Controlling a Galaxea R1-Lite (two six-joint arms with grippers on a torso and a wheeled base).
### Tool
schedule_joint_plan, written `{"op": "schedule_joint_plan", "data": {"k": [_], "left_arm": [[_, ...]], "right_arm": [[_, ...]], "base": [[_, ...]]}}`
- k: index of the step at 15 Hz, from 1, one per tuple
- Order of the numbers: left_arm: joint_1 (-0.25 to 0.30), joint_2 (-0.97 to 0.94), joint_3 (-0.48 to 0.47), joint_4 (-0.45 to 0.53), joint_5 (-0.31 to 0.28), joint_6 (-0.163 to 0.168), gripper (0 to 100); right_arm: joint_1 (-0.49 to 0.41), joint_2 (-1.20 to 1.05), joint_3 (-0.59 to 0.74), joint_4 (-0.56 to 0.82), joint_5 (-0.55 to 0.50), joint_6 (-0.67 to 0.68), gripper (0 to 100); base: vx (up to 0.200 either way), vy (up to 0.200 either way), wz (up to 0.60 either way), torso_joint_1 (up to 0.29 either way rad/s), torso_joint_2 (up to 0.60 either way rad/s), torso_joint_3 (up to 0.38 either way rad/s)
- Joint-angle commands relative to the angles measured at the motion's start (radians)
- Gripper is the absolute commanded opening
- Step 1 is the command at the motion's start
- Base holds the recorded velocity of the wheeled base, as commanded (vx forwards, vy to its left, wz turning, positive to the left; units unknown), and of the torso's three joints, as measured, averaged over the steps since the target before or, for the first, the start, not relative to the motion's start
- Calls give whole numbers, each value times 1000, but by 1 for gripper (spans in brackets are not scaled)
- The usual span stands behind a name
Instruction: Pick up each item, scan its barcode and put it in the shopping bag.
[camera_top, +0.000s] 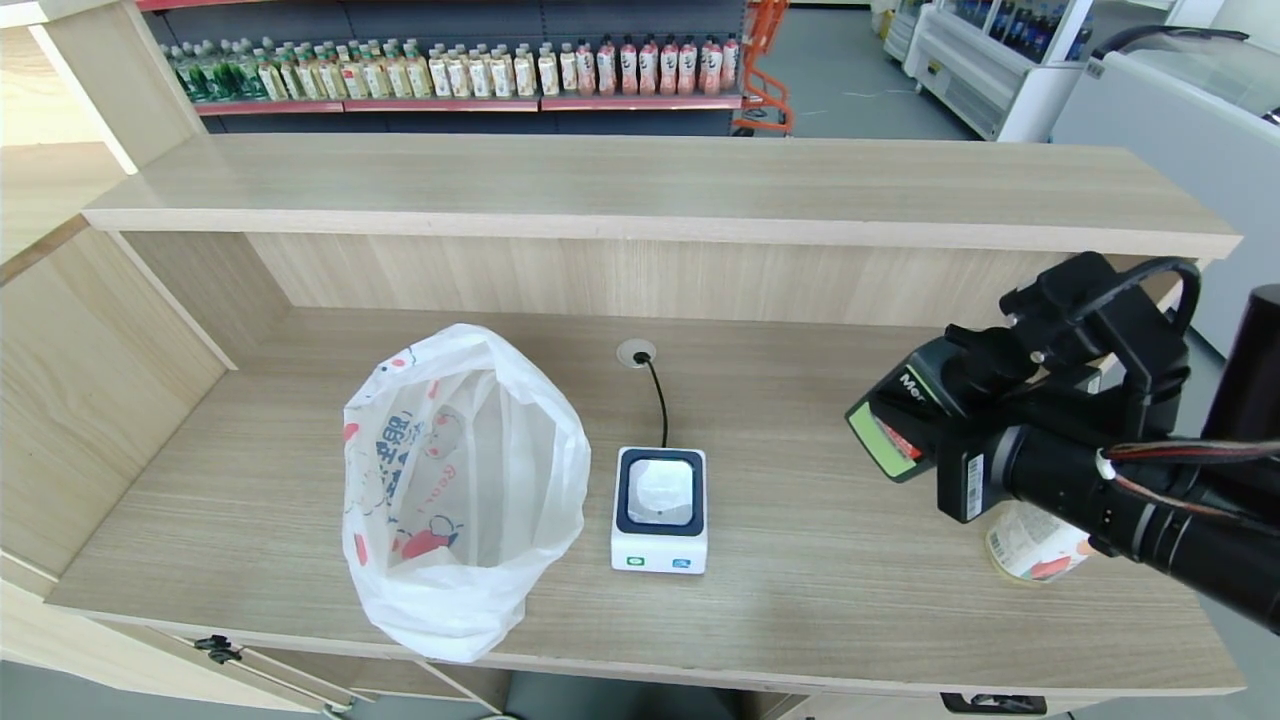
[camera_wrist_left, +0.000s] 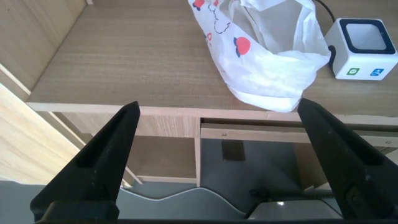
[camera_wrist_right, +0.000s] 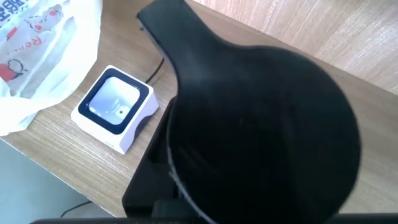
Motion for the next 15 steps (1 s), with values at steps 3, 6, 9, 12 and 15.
{"op": "schedule_joint_plan", "data": {"k": [3, 6, 9, 12, 15], "left_arm": [[0, 0, 0, 0, 0, 0, 100], [0, 0, 0, 0, 0, 0, 100], [0, 0, 0, 0, 0, 0, 100], [0, 0, 0, 0, 0, 0, 100], [0, 0, 0, 0, 0, 1, 100]], "right_arm": [[46, 0, 10, -26, -17, 1, 0], [150, -1, 4, -60, -22, 3, 0], [250, 9, -6, -61, -82, -3, 0], [276, 75, -36, -63, -91, -26, 0], [276, 187, -42, -75, -91, -34, 0]], "base": [[0, 133, 0, -2, 2, 3], [0, 200, 0, 7, 4, -1], [0, 200, 0, -6, 1, -1], [0, 200, 0, 7, 4, 2], [0, 200, 0, 4, 1, 5]]}}
